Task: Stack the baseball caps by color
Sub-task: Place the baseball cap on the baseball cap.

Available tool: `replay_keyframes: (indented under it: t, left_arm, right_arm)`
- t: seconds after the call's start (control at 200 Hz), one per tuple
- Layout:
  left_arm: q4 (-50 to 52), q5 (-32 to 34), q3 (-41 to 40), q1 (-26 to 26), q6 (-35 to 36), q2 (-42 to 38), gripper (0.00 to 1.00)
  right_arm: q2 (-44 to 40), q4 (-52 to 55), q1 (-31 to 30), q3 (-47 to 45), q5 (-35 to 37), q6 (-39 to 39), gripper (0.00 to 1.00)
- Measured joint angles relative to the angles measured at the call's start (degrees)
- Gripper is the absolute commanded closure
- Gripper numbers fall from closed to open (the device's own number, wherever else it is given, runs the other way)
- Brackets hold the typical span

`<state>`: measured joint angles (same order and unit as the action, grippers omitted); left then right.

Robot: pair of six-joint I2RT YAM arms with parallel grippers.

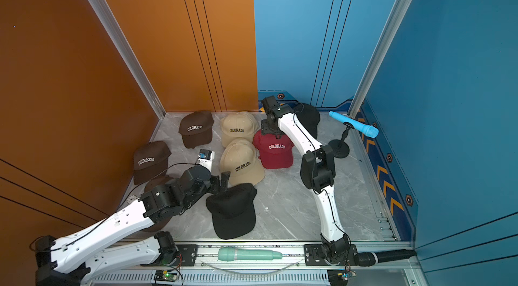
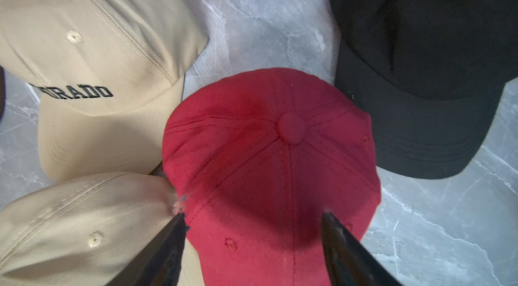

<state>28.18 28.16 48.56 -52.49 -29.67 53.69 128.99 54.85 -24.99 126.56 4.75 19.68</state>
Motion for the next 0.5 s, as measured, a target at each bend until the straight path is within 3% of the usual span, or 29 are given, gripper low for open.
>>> replay_keyframes:
  t: [0.175,0.501]
  left_arm:
    - [0.76,-0.83,0.00,-0.13,-1.31,-0.04,0.02]
    - [1.42,-0.07,0.00,-6.16,-5.66,-1.44,0.02]
  right_arm:
    - [-7.15,-1.33,-0.37,-6.86,0.00,0.02,0.23]
    - [-32.81,-6.10,-3.78,-29.75,0.09,2.34,0.22]
